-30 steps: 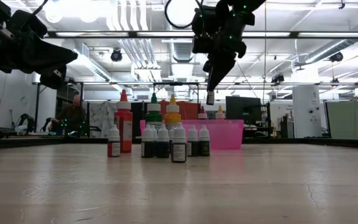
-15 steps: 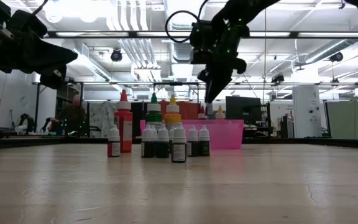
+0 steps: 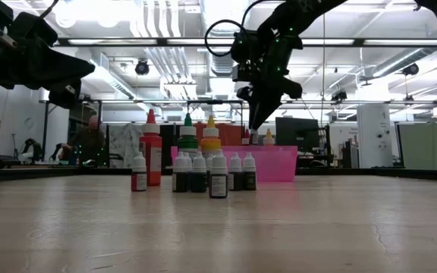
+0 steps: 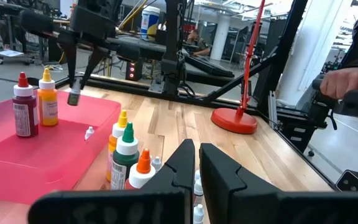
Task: Pick & Place food coloring
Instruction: Put the small green food coloring bottle into the pink bin
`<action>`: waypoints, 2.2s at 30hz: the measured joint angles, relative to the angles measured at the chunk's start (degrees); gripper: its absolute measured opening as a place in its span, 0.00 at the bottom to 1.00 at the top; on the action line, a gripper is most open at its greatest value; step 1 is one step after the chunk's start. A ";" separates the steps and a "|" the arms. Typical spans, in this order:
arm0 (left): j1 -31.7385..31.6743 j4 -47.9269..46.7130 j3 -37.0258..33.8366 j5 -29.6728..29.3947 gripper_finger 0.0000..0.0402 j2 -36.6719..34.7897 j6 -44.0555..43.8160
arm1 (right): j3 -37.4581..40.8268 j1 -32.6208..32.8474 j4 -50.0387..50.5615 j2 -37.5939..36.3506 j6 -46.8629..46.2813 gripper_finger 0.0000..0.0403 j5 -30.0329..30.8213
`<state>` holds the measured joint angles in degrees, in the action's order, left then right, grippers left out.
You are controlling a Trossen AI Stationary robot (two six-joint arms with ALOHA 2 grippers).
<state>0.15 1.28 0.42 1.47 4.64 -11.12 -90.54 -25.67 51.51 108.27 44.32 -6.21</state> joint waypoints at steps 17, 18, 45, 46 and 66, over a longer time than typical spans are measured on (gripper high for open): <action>0.00 0.00 0.00 0.00 0.00 0.00 0.01 | -1.99 -0.09 1.17 4.31 3.94 0.13 0.22; 0.00 0.00 -0.01 0.01 0.00 0.01 0.00 | -2.03 -0.08 1.12 4.53 4.08 0.13 0.19; 0.01 0.00 -0.02 0.01 0.00 0.00 0.01 | -1.92 0.63 0.55 11.27 13.32 0.13 -4.81; 0.01 0.00 -0.01 0.00 0.00 0.00 0.01 | -1.92 0.66 0.57 11.27 13.05 0.13 -4.81; 0.00 0.00 0.00 -0.01 0.00 0.00 0.00 | -1.16 0.68 -1.33 11.36 12.67 0.13 -6.43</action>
<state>0.15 1.28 0.43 1.45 4.64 -11.12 -91.70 -24.99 50.18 119.63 56.99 -12.64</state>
